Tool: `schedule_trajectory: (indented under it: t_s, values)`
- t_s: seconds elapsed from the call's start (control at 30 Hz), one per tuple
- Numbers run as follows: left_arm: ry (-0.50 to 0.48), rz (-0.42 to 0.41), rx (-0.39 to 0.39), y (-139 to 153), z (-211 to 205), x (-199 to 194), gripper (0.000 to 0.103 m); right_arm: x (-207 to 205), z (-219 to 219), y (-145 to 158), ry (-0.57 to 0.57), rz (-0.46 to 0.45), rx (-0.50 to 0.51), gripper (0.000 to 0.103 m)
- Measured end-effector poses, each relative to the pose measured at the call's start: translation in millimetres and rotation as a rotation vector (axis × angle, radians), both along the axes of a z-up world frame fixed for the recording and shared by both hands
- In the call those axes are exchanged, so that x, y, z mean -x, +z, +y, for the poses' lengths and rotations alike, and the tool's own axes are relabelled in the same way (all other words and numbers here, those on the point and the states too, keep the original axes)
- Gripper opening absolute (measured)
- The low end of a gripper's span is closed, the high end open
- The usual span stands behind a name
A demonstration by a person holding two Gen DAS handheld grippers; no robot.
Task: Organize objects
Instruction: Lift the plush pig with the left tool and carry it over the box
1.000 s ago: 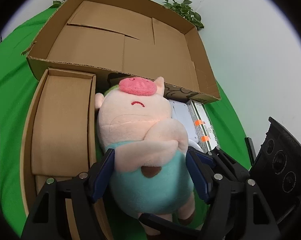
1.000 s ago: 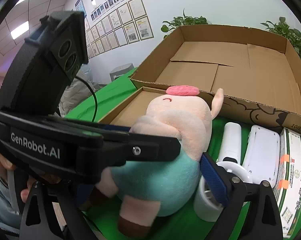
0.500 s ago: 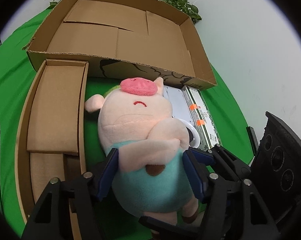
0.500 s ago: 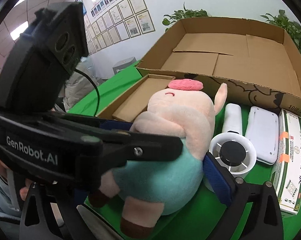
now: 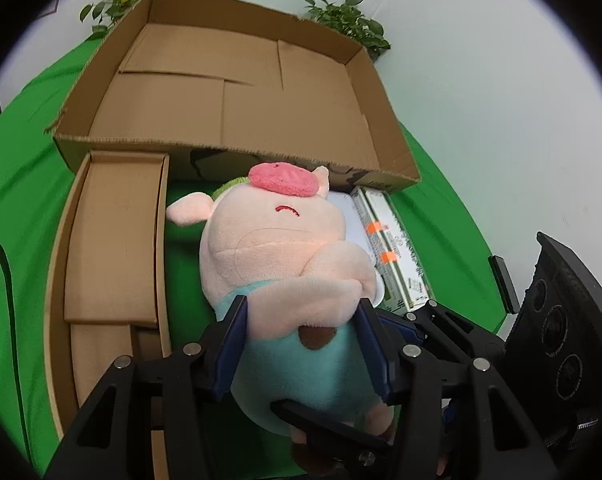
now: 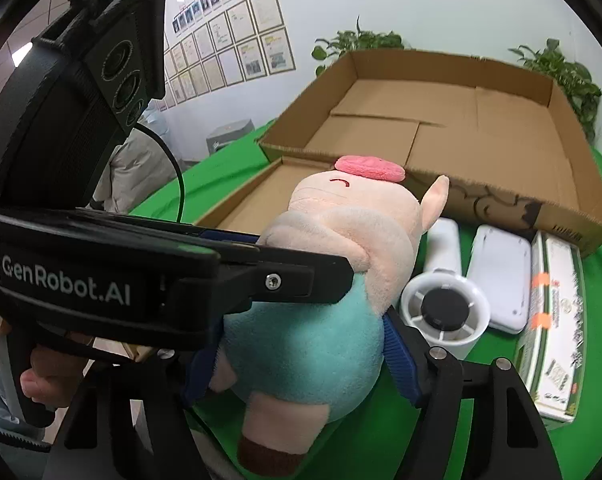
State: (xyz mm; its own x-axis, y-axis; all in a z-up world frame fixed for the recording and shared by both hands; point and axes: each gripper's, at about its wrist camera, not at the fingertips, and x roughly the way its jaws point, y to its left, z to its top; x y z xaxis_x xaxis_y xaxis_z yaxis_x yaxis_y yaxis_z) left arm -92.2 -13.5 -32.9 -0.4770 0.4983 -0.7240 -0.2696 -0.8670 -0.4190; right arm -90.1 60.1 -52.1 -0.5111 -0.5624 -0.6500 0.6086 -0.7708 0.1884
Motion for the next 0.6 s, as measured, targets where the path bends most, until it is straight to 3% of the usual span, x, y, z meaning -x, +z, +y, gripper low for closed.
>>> schedule_trajectory:
  t_s: [0.23,0.6]
  values:
    - [-0.021,0.163,0.000,65,8,7,0.051,2,6,50,-0.051,0.142,0.023,0.068]
    - [-0.072,0.454,0.028,186,14,24,0.051,29,7,167,-0.104,0.440,0.053,0.068]
